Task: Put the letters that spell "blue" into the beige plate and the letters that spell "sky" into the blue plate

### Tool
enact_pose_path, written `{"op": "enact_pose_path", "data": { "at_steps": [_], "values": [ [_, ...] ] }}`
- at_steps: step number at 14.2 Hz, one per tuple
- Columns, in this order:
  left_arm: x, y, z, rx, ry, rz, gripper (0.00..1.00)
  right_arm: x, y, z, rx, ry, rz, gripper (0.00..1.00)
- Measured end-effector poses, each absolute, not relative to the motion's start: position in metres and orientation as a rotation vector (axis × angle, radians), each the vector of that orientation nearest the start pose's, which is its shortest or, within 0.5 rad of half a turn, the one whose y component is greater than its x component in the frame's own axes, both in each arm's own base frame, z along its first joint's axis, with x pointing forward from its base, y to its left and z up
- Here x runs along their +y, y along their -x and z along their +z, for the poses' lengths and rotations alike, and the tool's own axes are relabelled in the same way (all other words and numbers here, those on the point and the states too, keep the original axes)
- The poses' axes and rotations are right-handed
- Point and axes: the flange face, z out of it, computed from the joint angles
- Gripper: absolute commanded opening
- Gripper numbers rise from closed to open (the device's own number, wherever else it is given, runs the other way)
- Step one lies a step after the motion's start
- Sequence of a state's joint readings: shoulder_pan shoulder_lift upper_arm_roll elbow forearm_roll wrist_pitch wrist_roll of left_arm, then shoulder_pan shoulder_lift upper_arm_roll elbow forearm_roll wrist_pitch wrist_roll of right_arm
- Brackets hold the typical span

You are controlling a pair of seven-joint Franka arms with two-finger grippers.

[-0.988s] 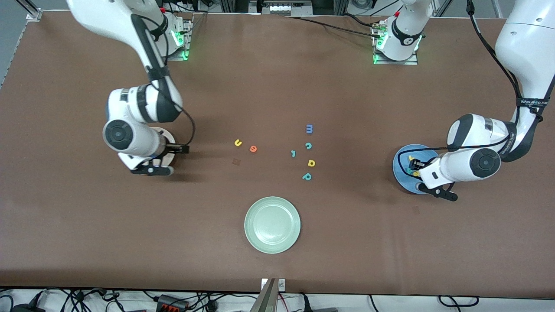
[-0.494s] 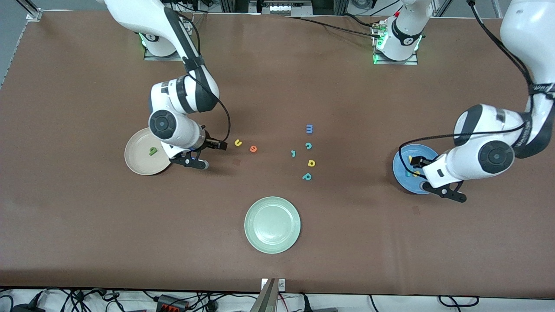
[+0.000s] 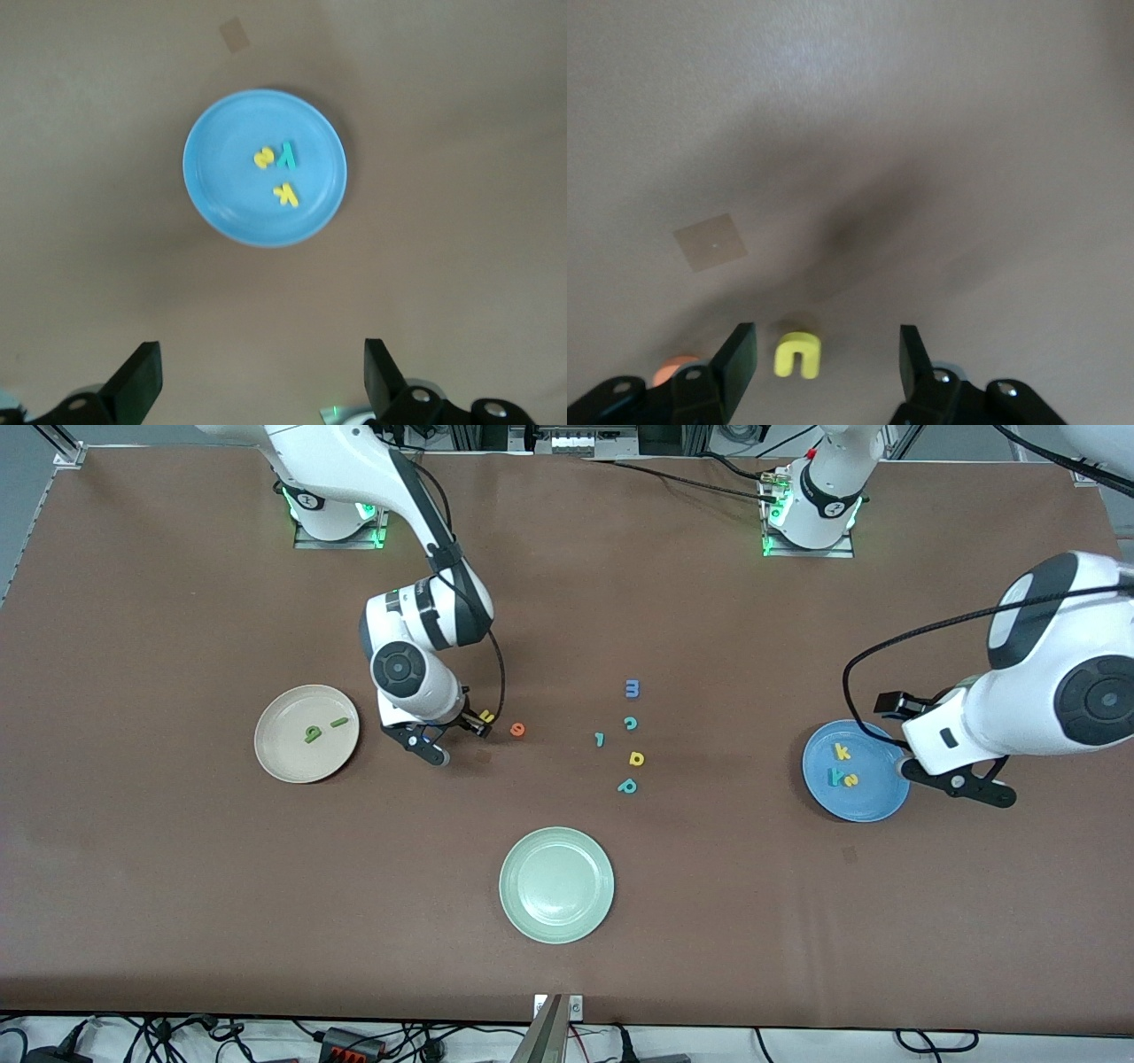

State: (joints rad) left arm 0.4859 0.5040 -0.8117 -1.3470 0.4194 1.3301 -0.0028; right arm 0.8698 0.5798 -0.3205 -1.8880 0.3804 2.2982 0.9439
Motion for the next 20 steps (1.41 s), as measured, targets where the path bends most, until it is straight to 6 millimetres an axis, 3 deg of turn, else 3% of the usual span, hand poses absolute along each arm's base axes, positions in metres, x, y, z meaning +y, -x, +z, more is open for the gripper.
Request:
{"op": "enact_pose_path", "data": {
  "at_steps": [4, 7, 11, 16, 20],
  "values": [
    [-0.052, -0.626, 0.534, 0.41, 2.972, 0.521, 1.0, 0.349, -0.512, 0.189, 1.092, 2.97, 0.216, 0.67],
    [-0.047, -0.623, 0.558, 0.3, 3.025, 0.471, 1.0, 0.355, -0.51, 0.181, 1.118, 2.958, 0.18, 0.65],
    [-0.049, -0.612, 0.584, 0.112, 3.115, 0.38, 1.0, 0.358, -0.507, 0.178, 1.117, 2.96, 0.175, 0.47],
    [-0.041, -0.583, 0.577, 0.01, 3.158, 0.119, 1.0, 0.368, -0.5, 0.176, 1.092, 2.974, 0.176, 0.31],
    [-0.032, -0.563, 0.576, 0.012, 3.163, 0.058, 1.0, 0.368, -0.501, 0.177, 1.088, 2.973, 0.173, 0.19]
  ]
}}
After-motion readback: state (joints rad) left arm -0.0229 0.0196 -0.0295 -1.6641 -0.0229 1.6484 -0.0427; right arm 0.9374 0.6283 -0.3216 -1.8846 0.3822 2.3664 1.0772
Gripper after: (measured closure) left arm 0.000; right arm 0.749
